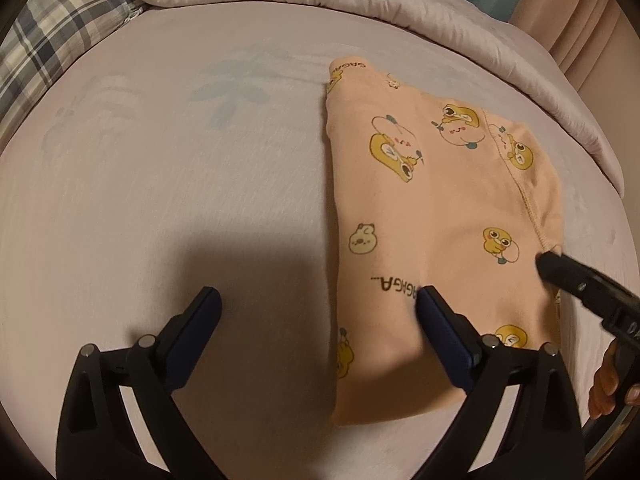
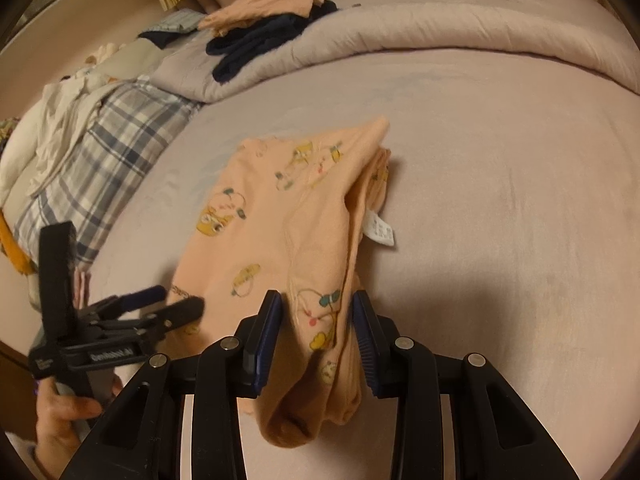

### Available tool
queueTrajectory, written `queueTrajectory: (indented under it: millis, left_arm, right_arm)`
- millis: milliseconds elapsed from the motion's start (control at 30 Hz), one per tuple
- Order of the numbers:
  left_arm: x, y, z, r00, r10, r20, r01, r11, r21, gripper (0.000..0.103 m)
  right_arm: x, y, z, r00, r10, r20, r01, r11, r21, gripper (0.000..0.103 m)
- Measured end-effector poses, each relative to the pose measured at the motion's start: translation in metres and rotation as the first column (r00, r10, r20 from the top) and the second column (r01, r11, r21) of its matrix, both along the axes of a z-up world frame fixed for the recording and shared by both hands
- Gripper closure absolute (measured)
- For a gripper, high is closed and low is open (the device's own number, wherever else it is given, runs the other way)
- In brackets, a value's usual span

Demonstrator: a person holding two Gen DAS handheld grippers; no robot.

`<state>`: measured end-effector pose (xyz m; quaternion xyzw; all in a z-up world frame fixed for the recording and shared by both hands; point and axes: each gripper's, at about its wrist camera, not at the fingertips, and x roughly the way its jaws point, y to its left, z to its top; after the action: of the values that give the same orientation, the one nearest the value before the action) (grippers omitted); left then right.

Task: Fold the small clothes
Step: 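Open both tools and release the folded shirt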

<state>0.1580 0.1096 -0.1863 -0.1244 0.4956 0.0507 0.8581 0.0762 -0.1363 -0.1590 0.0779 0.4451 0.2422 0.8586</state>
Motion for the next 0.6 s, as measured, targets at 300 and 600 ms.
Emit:
queueTrajectory:
  millis: [300,600]
  left_arm:
    - [-0.005,-0.001,0.000,0.999,0.028,-0.018,-0.028,1.000,-0.001,0.002]
    - [-0.019,0.003,0.009,0.996,0.087,-0.032,-0.089,0.995,-0.053,0.001]
  right_arm:
    - [-0.007,-0.004,0.001,1.000,-0.014,0.008,0.014,0.999,-0.043,0.061]
    - [-0.022,-0.008,0.008,0.999,-0.021,0.034,0.024,0.996,-0.082,0.049]
